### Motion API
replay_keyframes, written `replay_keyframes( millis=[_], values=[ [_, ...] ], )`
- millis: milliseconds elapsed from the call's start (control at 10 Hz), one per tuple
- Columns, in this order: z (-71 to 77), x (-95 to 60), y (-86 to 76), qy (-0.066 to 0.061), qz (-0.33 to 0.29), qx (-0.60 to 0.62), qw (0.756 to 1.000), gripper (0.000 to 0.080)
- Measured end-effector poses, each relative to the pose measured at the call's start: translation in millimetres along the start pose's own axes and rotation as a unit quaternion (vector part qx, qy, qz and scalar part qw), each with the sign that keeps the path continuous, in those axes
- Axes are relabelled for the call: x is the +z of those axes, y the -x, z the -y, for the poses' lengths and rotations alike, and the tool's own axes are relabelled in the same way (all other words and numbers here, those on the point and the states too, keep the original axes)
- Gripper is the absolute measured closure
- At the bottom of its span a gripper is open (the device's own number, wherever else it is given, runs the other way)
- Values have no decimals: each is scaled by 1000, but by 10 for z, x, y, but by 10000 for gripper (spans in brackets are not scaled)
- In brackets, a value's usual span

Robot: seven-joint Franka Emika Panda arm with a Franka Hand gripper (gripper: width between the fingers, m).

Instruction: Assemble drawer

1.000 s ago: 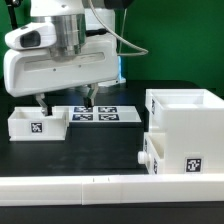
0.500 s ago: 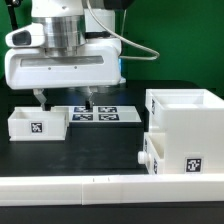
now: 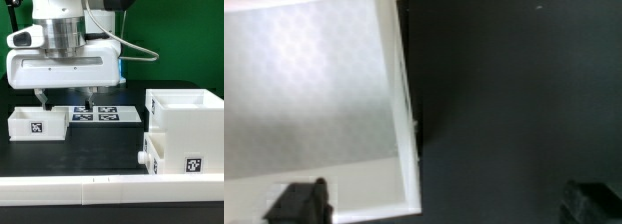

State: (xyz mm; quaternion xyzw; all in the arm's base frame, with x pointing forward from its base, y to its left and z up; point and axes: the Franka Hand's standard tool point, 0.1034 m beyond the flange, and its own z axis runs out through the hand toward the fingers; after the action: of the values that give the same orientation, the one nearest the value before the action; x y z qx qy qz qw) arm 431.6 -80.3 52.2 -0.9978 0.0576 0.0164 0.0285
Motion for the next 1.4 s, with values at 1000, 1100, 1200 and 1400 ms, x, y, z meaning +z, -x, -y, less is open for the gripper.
replay_keyframes(
  millis=[1000, 1100, 1200, 1400],
  values=[
    [-121, 472, 379, 10, -6, -32, 999, 150],
    [-122, 473, 376, 11, -7, -40, 999, 159],
    [-125, 471, 366, 12, -11, -43, 999, 159],
    [-124, 471, 365, 12, -11, -44, 999, 336]
  ],
)
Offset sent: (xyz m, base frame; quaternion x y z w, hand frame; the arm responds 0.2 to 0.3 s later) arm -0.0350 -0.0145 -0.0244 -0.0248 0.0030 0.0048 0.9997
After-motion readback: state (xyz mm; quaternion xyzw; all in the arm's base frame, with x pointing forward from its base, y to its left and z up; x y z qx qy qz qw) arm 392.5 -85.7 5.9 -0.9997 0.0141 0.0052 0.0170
